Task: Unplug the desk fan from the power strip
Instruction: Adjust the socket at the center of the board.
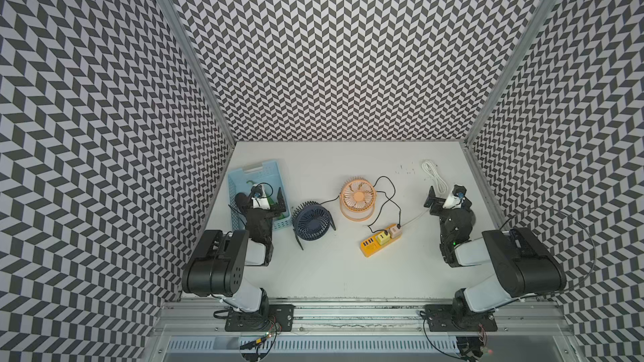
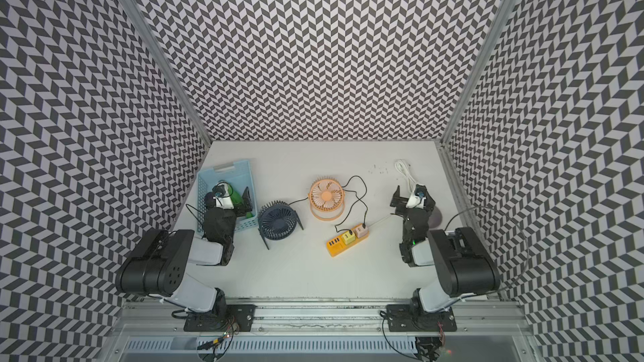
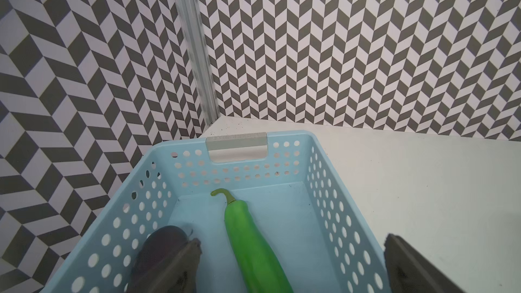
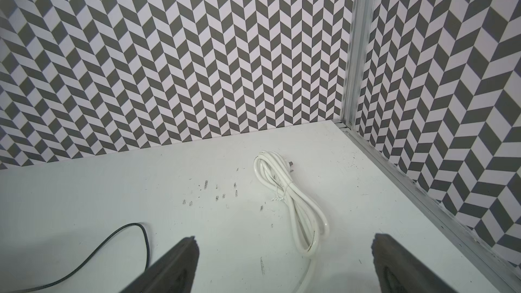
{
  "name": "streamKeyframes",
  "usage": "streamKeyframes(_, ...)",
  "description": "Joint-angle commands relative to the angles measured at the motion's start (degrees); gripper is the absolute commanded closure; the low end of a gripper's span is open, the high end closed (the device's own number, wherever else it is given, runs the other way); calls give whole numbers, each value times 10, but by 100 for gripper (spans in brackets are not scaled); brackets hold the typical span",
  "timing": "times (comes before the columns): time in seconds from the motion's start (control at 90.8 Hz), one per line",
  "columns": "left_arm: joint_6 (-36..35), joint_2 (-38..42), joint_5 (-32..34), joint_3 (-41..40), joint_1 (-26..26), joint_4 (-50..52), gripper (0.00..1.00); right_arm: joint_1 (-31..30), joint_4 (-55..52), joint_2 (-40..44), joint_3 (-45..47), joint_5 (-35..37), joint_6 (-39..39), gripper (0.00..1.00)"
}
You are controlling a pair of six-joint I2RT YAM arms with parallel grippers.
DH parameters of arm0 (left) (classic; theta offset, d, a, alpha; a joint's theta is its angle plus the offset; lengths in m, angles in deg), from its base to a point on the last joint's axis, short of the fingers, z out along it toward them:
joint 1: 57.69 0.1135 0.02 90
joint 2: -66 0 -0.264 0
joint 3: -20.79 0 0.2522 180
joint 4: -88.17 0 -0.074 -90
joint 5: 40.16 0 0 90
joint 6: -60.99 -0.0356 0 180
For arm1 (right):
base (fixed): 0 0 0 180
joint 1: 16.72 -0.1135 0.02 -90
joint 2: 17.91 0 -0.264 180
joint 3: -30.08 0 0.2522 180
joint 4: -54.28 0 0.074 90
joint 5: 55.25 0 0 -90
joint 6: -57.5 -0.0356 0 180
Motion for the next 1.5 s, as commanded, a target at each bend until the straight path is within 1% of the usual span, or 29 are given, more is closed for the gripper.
streamKeyframes(0.0, 4, 6, -3, 3, -1, -11, 0, 2, 15, 9, -7, -4, -1, 0)
streamKeyframes(0.793, 3, 11, -6, 5, 0, -8, 0, 1, 19, 11, -6, 0, -2, 1)
streamKeyframes(0.837, 3, 23, -7, 19, -1, 26, 0, 1, 30, 15, -4, 1, -1, 1)
streamKeyframes(0.881, 7, 43, 2, 51, -2, 104, 0, 1, 22, 23, -4, -3, 1, 1)
streamKeyframes(0.914, 14, 54, 20, 81, -2, 164, 0, 1, 17, 28, -6, -6, 6, 1)
streamKeyframes(0.969, 22, 69, 33, 118, 1, 233, 0, -1, -9, 52, -15, 4, 7, 0)
streamKeyframes(1.024, 25, 83, 34, 145, 2, 265, 0, -1, -94, 83, -42, 23, -7, 1)
streamKeyframes(1.08, 36, 102, 33, 160, 2, 278, 0, 1, -191, 110, -81, 18, -14, 1)
streamKeyframes(1.135, 56, 122, 21, 173, 5, 288, 0, 2, -251, 128, -116, 10, -31, 0)
streamKeyframes(1.19, 81, 139, 5, 187, 7, 303, 0, 2, -287, 149, -140, 2, -50, 0)
streamKeyframes(1.223, 121, 145, -1, 196, 9, 316, 0, 1, -313, 162, -155, 0, -71, 1)
streamKeyframes(1.267, 195, 153, -2, 217, 14, 352, 0, 1, -358, 178, -176, 7, -128, 0)
streamKeyframes(1.311, 276, 159, -8, 236, 20, 395, 0, 1, -425, 196, -203, 29, -211, 1)
streamKeyframes(1.344, 313, 162, -29, 250, 28, 420, 0, 2, -492, 207, -223, 47, -302, 0)
streamKeyframes(1.366, 323, 164, -56, 255, 33, 424, 0, 6, -525, 211, -232, 49, -337, 0)
streamKeyframes(1.388, 325, 163, -81, 258, 37, 422, 0, 11, -540, 217, -235, 35, -361, 1)
streamKeyframes(1.399, 327, 164, -93, 259, 38, 422, 0, 15, -542, 219, -235, 15, -365, 1)
streamKeyframes(1.454, 331, 165, -143, 268, 37, 427, 0, 30, -535, 227, -233, -63, -367, 1)
streamKeyframes(1.487, 330, 167, -166, 272, 33, 434, 0, 32, -538, 231, -236, -91, -372, 0)
